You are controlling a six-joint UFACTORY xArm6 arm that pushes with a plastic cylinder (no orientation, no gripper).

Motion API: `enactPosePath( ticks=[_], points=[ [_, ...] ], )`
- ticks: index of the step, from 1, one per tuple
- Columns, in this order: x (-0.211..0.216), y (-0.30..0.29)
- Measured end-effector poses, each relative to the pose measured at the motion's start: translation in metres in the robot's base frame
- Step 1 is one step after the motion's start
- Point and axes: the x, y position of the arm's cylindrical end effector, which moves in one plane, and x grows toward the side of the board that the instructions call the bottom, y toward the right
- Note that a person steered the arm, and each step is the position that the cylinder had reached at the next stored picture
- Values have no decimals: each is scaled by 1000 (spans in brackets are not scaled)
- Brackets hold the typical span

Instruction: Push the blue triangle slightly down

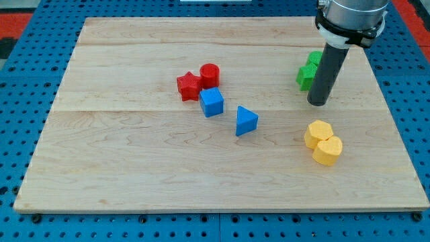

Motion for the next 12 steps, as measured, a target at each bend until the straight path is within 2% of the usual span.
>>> enactPosePath(
  ticks=[6,8,10,11,12],
  points=[
    [-6,-11],
    [-7,-70],
    [-11,-76],
    [-34,-85],
    [-24,-108]
  ],
)
